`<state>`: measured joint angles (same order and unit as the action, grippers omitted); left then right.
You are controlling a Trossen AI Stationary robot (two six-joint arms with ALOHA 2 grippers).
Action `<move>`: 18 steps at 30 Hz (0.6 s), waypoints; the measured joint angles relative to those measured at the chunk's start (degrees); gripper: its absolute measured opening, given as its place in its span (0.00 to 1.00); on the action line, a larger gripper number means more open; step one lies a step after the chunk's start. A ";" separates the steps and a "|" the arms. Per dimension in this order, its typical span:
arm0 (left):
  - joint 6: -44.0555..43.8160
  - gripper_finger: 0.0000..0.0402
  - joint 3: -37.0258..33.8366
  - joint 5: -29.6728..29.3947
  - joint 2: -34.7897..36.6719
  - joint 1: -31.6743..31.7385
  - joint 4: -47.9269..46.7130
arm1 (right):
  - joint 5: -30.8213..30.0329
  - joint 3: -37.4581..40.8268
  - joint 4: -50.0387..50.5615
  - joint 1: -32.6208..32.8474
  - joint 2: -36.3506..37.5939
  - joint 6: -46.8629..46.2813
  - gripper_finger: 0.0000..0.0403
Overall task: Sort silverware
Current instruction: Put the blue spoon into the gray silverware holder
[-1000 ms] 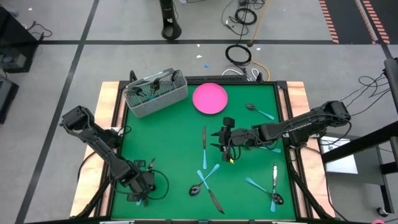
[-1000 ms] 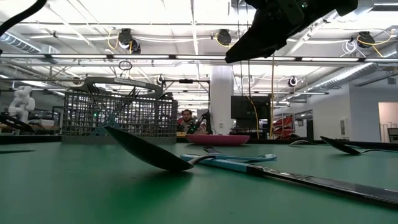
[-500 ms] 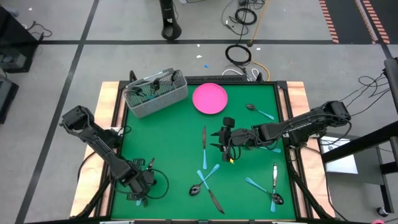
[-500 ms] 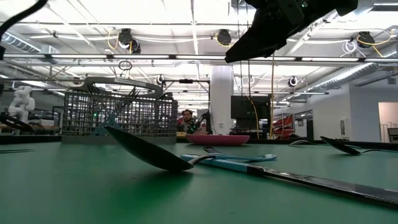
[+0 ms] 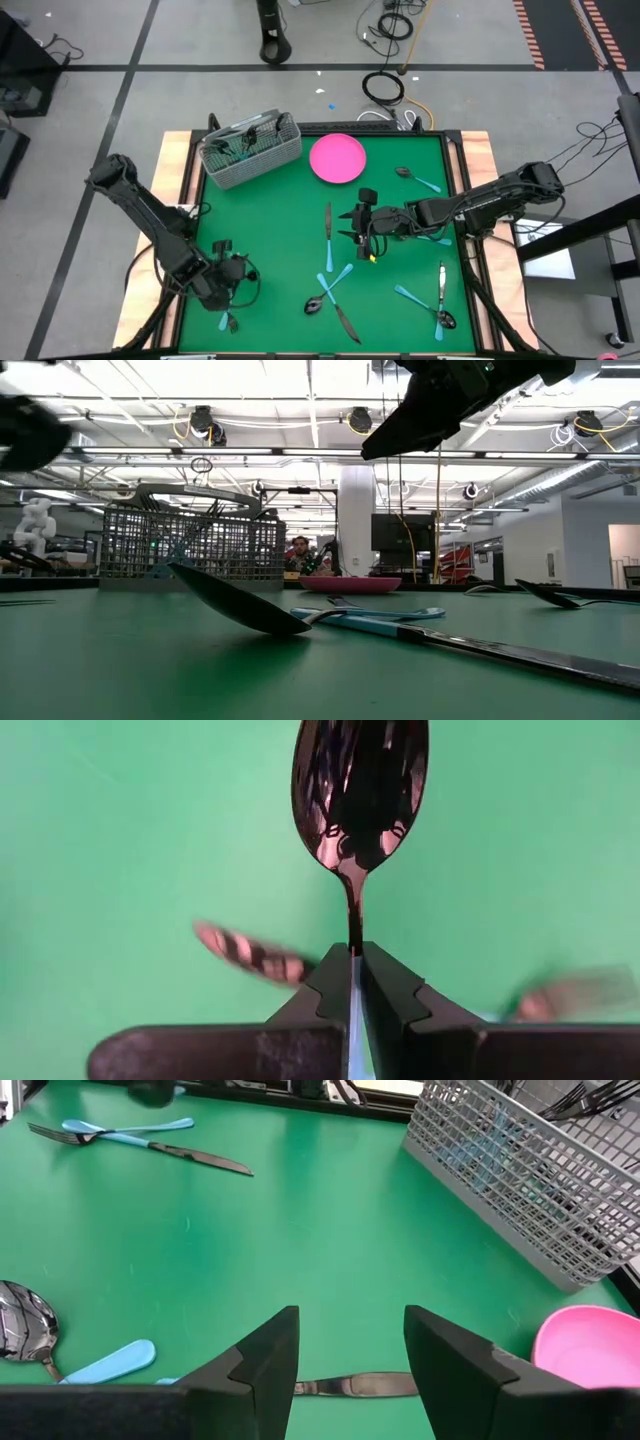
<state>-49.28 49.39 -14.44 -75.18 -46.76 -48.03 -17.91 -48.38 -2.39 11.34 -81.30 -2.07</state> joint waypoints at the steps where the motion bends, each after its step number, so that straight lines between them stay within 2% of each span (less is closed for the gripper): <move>1: 0.02 0.03 0.00 -2.25 0.86 0.42 0.37 | 0.00 0.02 0.02 0.02 0.00 0.00 0.42; 11: 0.05 0.03 0.00 -26.08 4.03 6.16 4.87 | 0.00 0.02 0.02 0.02 0.02 0.00 0.42; 18: 0.50 0.03 -0.31 -43.53 4.03 13.56 8.82 | 0.00 0.02 -0.85 0.01 0.02 0.29 0.42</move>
<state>-48.77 49.08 -57.98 -71.16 -33.20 -39.21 -17.91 -48.36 -3.25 11.35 -81.28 -1.77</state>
